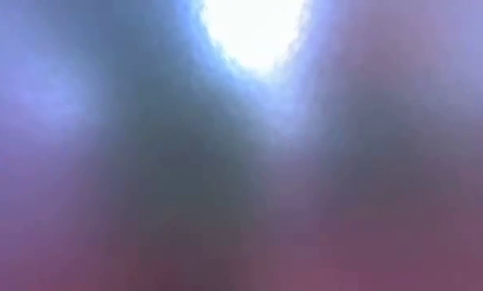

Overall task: Pick & Place Dice
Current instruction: Put the black dice into the pink bin

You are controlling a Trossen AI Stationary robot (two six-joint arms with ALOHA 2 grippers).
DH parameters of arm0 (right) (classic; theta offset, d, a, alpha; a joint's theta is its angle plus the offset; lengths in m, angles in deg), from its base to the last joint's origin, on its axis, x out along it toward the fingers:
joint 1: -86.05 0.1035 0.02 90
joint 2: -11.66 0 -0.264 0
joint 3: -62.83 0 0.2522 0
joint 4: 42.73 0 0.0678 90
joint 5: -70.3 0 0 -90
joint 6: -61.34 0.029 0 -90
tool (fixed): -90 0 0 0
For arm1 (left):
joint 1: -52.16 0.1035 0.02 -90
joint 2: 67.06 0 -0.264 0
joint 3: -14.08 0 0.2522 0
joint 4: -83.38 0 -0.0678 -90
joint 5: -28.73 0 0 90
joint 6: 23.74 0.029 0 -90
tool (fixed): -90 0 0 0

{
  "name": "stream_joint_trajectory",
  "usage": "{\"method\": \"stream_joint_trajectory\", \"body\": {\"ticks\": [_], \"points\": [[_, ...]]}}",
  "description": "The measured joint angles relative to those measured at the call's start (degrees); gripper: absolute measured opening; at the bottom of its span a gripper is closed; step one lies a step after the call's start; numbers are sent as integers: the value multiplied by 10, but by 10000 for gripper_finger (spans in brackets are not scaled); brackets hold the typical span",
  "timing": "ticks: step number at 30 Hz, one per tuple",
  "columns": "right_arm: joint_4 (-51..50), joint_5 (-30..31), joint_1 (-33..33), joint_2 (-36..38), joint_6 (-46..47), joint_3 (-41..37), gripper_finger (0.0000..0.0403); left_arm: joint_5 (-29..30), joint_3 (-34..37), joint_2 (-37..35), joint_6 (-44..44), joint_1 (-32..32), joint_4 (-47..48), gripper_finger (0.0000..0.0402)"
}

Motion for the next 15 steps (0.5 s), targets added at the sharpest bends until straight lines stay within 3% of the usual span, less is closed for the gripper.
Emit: {"method": "stream_joint_trajectory", "body": {"ticks": [5, 15], "points": [[-67, 62, -38, 19, -20, 14, 122, 0, 0, 0, 0, 0, 0, 183], [-160, 55, -175, 33, -33, -2, 108, 0, 0, 0, 0, 0, -2, 195]]}}
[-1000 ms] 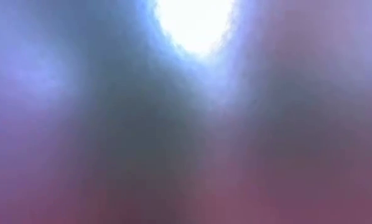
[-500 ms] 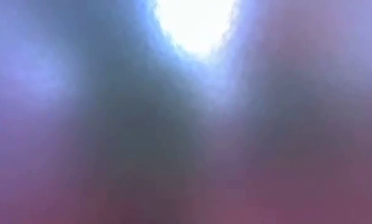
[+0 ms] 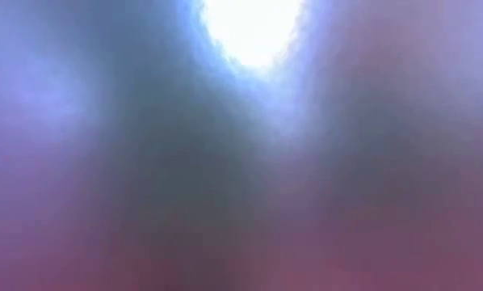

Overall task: Pick & Place Dice
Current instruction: Put the black dice into the pink bin

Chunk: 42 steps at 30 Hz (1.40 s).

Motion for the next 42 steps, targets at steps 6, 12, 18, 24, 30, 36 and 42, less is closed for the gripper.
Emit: {"method": "stream_joint_trajectory", "body": {"ticks": [6, 12, 18, 24, 30, 36, 42], "points": [[-23, -1, -66, 1, -42, -14, 98, 0, 0, 0, 0, 0, 2, 201], [-12, -1, -115, 4, -60, -55, 88, 0, 0, 0, 1, 0, 2, 205], [40, -2, -145, 15, -70, -118, 79, 0, 0, 0, 2, 0, 2, 197], [64, -8, -183, 51, -88, -175, 70, 0, 0, 0, 2, 0, 3, 184], [99, -61, -218, 96, -100, -225, 59, 1, 0, 0, 2, 0, 3, 172], [105, -62, -219, 105, -105, -243, 54, 32, 0, 0, 2, 1, 1, 164], [112, -61, -221, 81, -148, -233, 82, 41, 0, 0, -15, 1, -2, 162]]}}
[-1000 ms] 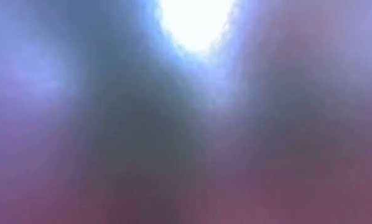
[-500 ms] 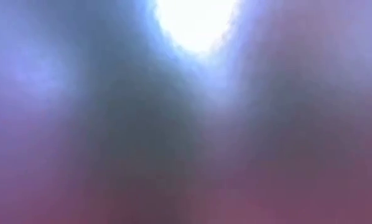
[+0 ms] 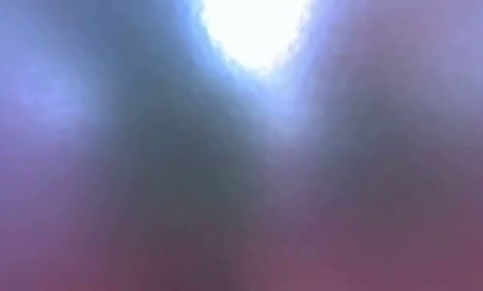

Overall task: Pick & Place Dice
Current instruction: Put the black dice into the pink bin

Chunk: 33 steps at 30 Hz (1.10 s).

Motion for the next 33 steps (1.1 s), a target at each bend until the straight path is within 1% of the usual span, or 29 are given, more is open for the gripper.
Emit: {"method": "stream_joint_trajectory", "body": {"ticks": [5, 8, 12, 15, 21, 29, 33], "points": [[39, 3, -15, -25, -8, 9, 122, 0, 0, 0, 0, 0, -1, 169], [56, 4, -45, -45, -4, 9, 141, 0, 0, 0, 0, 0, -1, 175], [64, 5, -87, -75, -8, 8, 157, 0, 0, 0, 0, 0, -1, 181], [86, 5, -108, -96, -40, 8, 164, 0, 0, 0, 0, 0, 1, 185], [126, 5, -125, -133, -79, 8, 177, 0, 0, 0, 0, 0, 10, 192], [160, 1, -171, -170, -81, 8, 185, 0, 0, 0, 0, 0, 15, 199], [167, -27, -196, -180, -81, 8, 185, 0, 0, 0, 0, 0, 16, 196]]}}
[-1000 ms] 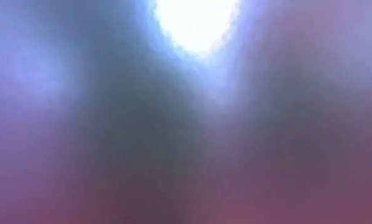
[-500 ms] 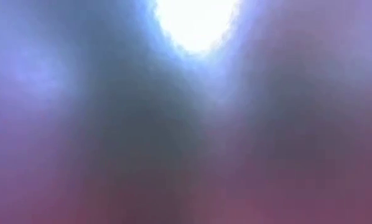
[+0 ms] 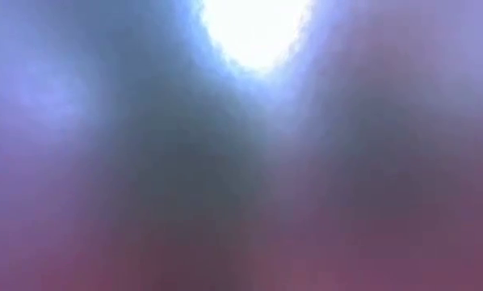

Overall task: Pick & Place Dice
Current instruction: Put the black dice into the pink bin

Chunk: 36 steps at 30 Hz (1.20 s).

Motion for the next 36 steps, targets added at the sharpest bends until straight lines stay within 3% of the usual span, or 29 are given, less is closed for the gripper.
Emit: {"method": "stream_joint_trajectory", "body": {"ticks": [6, 26, 36], "points": [[16, -26, -9, -24, -16, 0, 183, 0, 0, 0, 0, 0, 1, 184], [41, -15, -17, -73, -38, 23, 181, 0, 0, 0, 1, 0, 2, 157], [37, -15, -17, -73, -39, 23, 125, 0, 0, 0, 2, 0, 2, 165]]}}
